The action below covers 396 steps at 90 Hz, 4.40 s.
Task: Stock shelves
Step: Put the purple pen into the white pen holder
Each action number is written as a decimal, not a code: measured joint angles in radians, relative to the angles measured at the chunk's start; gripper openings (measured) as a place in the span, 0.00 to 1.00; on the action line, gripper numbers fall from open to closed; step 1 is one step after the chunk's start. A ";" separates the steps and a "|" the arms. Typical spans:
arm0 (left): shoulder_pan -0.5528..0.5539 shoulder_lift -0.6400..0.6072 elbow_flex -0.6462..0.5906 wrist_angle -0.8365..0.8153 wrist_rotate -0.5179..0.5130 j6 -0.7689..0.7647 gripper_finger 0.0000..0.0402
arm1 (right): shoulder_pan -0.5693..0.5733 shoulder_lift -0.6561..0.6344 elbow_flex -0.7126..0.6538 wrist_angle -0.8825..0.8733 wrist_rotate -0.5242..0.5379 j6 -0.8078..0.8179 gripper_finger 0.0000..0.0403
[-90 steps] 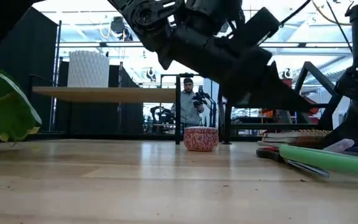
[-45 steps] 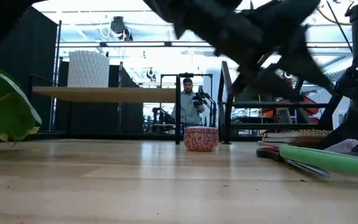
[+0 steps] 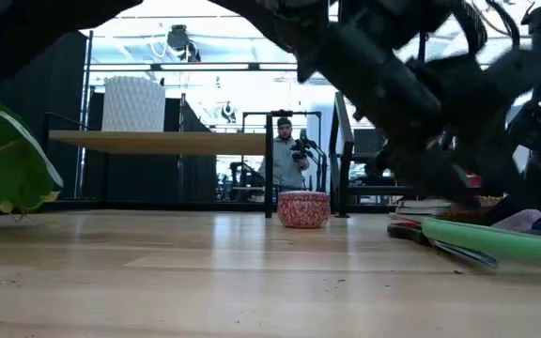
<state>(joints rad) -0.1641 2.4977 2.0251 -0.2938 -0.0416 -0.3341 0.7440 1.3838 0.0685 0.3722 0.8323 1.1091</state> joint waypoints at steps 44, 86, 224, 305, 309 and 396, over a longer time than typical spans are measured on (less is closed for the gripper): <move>0.008 0.034 -0.002 0.042 -0.015 -0.001 0.54 | -0.001 0.000 0.000 -0.003 0.000 -0.002 0.00; 0.013 0.035 -0.004 0.011 -0.078 0.013 0.25 | -0.001 0.001 -0.001 -0.008 -0.004 0.001 0.00; -0.005 -0.166 -0.006 -0.280 -0.018 0.397 0.02 | -0.139 -0.143 0.513 -0.697 -0.273 -0.536 0.26; 0.001 -0.165 -0.005 -0.283 -0.012 0.393 0.03 | -0.178 -0.028 0.511 -0.600 -0.334 -0.572 0.03; 0.001 -0.165 -0.005 -0.288 -0.012 0.395 0.03 | -0.182 -0.028 0.511 -0.590 -0.341 -0.571 0.02; 0.008 -0.165 -0.005 -0.303 -0.022 0.425 0.03 | -0.233 -0.028 0.510 -0.552 -0.367 -0.622 0.02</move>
<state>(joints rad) -0.1558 2.3329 2.0201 -0.5964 -0.0639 0.0914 0.5106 1.3560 0.5785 -0.1799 0.4648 0.4872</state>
